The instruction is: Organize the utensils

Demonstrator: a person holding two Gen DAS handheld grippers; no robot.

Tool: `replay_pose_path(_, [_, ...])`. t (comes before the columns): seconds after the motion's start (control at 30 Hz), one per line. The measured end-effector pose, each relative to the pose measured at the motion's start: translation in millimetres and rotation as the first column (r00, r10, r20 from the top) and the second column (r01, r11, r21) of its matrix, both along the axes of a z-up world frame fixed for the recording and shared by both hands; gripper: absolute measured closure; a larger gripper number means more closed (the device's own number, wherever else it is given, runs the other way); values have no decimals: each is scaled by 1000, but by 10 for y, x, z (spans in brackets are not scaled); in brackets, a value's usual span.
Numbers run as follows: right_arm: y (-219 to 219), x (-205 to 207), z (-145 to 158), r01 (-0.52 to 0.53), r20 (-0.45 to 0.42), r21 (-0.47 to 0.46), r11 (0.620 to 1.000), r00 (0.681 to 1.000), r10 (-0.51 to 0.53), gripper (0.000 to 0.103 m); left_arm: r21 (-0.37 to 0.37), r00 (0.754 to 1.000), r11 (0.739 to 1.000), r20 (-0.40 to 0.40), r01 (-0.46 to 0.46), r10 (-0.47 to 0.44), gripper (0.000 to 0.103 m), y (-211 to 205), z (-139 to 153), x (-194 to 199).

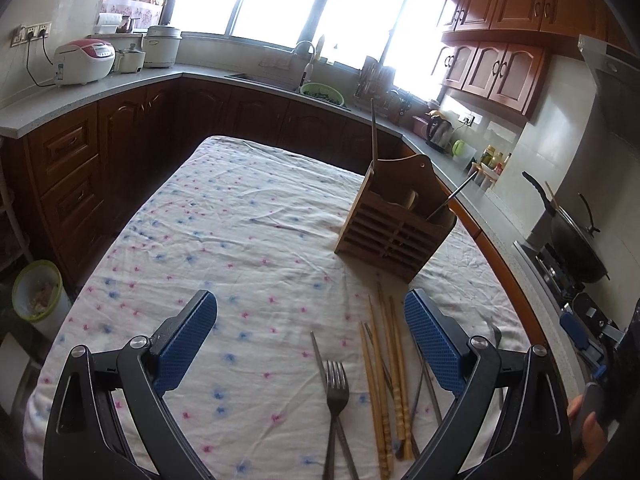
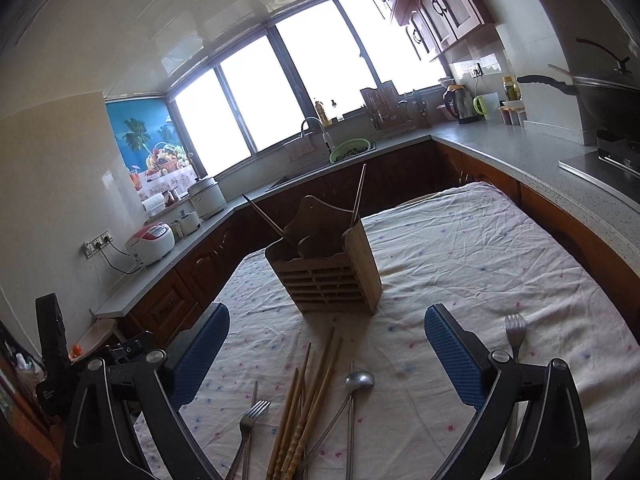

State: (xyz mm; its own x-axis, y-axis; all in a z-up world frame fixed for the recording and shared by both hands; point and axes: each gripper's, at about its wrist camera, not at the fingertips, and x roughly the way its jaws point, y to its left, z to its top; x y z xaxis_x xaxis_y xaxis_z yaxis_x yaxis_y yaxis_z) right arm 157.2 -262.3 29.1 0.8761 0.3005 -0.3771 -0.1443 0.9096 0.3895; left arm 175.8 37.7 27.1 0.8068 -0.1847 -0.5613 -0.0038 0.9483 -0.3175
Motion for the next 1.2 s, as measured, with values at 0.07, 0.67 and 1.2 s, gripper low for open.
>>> replay_pose_path(0.07, [-16, -57, -61, 3, -12, 9, 1000, 1000, -3, 4, 7, 1000, 1000, -16, 12, -12, 6, -28, -52, -32])
replay_pose_path(0.67, [68, -74, -300, -22, -100, -25, 999, 995, 19, 4, 23, 992, 997, -106, 73, -70, 6, -130, -288, -24])
replay_pose_path(1.2, [240, 415, -808, -90, -316, -12, 996, 945, 82, 48, 104, 938, 959, -259, 263, -230, 16, -571, -734, 271])
